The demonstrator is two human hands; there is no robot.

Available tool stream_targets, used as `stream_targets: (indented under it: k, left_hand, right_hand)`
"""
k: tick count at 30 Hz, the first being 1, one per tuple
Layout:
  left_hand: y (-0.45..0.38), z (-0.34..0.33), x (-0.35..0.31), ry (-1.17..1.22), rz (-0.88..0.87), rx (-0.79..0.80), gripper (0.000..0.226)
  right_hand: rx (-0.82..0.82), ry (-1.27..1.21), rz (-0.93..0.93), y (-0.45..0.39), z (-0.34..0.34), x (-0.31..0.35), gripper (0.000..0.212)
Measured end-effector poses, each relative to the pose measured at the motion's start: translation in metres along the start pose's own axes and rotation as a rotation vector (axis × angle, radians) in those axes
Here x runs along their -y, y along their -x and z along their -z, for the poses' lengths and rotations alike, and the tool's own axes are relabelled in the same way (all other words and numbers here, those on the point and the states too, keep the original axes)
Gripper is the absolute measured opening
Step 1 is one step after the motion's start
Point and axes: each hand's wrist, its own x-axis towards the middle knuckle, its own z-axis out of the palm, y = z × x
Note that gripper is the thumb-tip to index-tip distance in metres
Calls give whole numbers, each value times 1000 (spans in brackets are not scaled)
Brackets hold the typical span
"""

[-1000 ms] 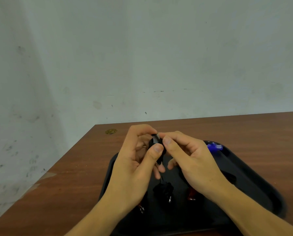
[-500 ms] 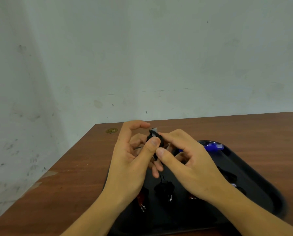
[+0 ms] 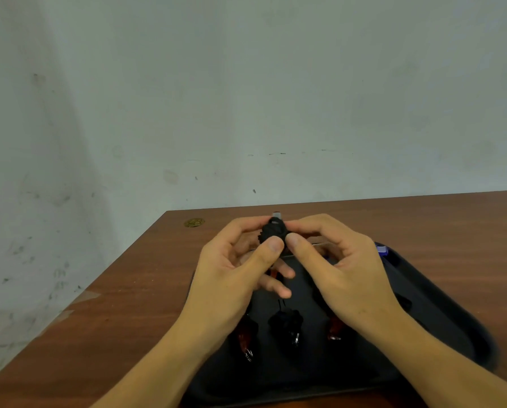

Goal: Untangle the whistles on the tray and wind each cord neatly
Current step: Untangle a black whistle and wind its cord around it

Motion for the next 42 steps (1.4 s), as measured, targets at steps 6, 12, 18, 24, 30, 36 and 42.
stream_targets:
  k: [6, 12, 18, 24, 30, 36, 42]
  left_hand:
    - [0, -1, 1, -48, -35, -11, 36]
    - [-1, 1, -1, -78, -47, -5, 38]
    - [-2, 2, 0, -118, -37, -12, 42]
    - [-1, 1, -2, -144, -36, -26, 41]
    - [-2, 4, -1, -190, -58, -5, 37]
    - [-3, 6, -1, -206, -13, -10, 37]
    - [-3, 10, 3, -308, -38, 19, 38]
  right_hand:
    - [3, 58, 109, -1, -1, 4, 26]
    - [37, 88, 118, -2, 2, 3, 25]
    - [106, 93, 106, -2, 5, 5, 28]
    - [107, -10, 18, 0, 2, 5, 31]
    - [118, -60, -35, 0, 2, 5, 24]
    - [141, -105, -83, 3, 0, 7, 22]
    - [124, -163, -150, 3, -2, 6, 22]
